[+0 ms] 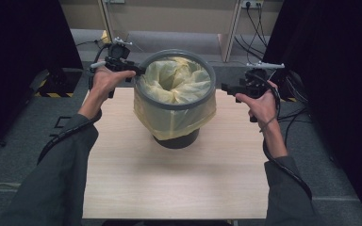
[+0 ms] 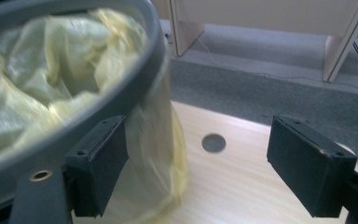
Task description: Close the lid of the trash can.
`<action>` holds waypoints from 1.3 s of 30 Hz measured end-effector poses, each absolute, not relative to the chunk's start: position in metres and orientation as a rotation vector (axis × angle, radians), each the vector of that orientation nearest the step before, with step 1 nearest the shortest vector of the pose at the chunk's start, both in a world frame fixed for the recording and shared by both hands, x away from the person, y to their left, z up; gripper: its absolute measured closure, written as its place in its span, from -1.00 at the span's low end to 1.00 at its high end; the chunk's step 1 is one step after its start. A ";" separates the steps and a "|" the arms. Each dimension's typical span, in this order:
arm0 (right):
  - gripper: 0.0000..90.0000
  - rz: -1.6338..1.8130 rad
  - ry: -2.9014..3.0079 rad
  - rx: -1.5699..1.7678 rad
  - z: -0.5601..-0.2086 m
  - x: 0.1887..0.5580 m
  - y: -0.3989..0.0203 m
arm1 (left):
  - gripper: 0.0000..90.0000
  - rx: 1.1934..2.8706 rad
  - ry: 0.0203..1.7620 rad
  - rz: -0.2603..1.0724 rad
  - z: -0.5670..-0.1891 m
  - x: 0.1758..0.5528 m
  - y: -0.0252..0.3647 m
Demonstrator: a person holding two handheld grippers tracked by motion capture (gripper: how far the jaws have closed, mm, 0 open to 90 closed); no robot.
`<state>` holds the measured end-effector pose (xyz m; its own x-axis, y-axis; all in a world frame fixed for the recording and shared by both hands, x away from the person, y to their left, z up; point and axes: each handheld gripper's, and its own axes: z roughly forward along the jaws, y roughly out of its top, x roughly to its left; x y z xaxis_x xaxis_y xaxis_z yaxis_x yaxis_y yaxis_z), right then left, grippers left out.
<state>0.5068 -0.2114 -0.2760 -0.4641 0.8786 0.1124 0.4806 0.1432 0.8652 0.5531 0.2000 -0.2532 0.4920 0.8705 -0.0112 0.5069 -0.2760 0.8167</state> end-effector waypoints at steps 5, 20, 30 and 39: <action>-0.54 1.294 1.980 1.282 -0.264 0.514 -0.200 | -0.04 1.908 1.148 0.546 -0.257 0.554 0.203; -0.57 1.340 1.983 1.255 -0.280 0.534 -0.178 | -0.15 1.849 1.174 0.462 -0.269 0.558 0.209; -0.56 1.406 1.962 1.260 -0.290 0.538 -0.180 | -0.09 1.830 1.162 0.476 -0.280 0.558 0.206; -0.54 1.394 1.949 1.216 -0.279 0.537 -0.175 | -0.24 1.874 1.097 0.541 -0.262 0.547 0.195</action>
